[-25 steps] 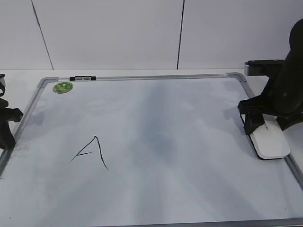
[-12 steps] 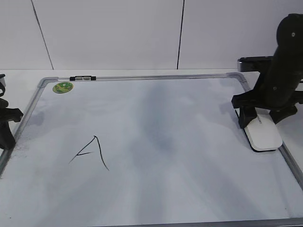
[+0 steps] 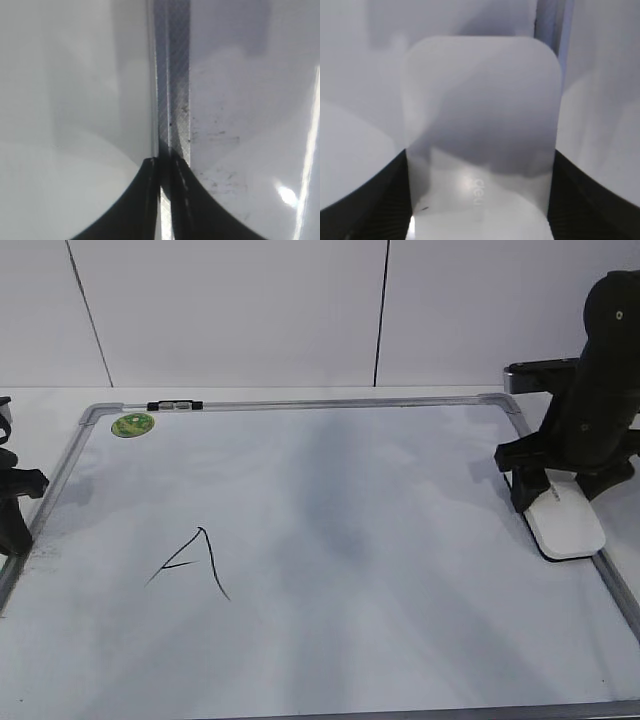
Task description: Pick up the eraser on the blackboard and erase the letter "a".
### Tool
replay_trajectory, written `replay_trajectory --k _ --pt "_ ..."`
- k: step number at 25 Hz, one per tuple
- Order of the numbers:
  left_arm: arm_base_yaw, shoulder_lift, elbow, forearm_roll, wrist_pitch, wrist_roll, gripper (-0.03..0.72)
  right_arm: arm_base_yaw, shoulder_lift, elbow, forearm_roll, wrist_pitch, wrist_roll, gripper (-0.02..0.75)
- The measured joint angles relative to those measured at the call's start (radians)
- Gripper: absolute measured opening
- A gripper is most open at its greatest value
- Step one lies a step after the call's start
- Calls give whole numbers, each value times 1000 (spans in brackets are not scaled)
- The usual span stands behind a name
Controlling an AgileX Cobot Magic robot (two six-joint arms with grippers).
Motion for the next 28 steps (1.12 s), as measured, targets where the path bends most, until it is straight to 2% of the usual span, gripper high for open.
replay_trajectory --k 11,16,20,23,28 --pt "0 0 0 0 0 0 40 -2 0 0 -3 4 17 539" --pt "0 0 0 0 0 0 40 -2 0 0 -3 2 33 649" --pt "0 0 0 0 0 0 40 -2 0 -6 -3 4 35 666" --pt "0 0 0 0 0 0 40 -2 0 -50 -4 50 35 664" --pt "0 0 0 0 0 0 41 -2 0 -213 -10 228 10 635"
